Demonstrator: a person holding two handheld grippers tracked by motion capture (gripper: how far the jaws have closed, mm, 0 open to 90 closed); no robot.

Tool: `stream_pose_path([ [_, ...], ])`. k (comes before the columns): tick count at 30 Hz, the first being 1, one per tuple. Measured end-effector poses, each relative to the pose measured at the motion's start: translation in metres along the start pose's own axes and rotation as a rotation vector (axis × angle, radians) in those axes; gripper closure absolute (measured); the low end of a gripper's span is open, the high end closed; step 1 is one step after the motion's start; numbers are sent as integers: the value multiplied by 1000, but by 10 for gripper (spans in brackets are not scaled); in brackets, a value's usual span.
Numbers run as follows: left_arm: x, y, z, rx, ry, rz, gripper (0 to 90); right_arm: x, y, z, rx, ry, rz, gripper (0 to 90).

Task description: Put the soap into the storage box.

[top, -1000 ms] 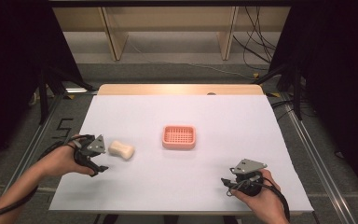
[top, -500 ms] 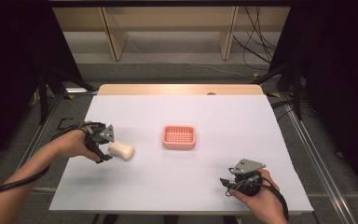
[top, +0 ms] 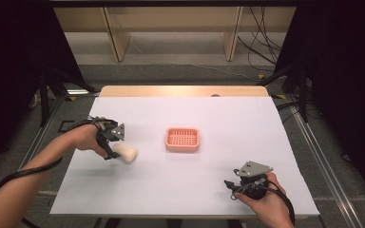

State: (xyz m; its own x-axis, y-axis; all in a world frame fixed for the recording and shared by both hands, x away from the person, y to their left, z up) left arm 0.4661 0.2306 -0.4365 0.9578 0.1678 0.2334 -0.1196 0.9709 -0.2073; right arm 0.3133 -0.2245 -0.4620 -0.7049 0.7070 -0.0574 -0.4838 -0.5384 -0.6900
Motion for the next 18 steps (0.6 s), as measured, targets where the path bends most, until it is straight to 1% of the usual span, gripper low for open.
stream_pose_path([
  [1,0,0,0,0,0,0,259,0,0,0,0,0,0,482],
  [2,0,-1,-1,5,4,-15,259,0,0,0,1,-1,3,482],
  [5,0,-3,-3,2,11,-27,262,0,0,0,8,-5,1,480],
  [6,-1,-5,-5,-2,18,-40,263,0,0,0,9,-5,1,479],
  [9,-2,-7,-7,-2,29,-38,262,1,0,-1,5,-1,2,478],
  [10,-1,-9,-9,-8,40,-40,261,1,0,-1,8,-3,2,477],
  [15,-1,-12,-14,3,48,-68,264,0,0,-1,10,-5,3,477],
  [17,-1,-13,-15,6,47,-70,264,1,0,-2,9,-6,-4,477],
  [18,-1,-15,-16,6,47,-80,263,0,0,-2,9,-6,-1,477],
])
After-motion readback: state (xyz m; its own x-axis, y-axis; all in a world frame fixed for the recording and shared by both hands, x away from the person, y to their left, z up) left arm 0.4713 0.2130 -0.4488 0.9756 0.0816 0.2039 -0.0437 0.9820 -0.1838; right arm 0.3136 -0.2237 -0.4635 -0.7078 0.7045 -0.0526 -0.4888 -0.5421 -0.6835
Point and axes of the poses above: each handheld gripper's, and its own axes: z roughly backward along the jaws, y roughly out of its underside, x roughly to its left, the point moved 1 cm from there along -z, roughly forward along the jaws, and after that the axes turned 2 degrees about -y, right-handed, at the moved point
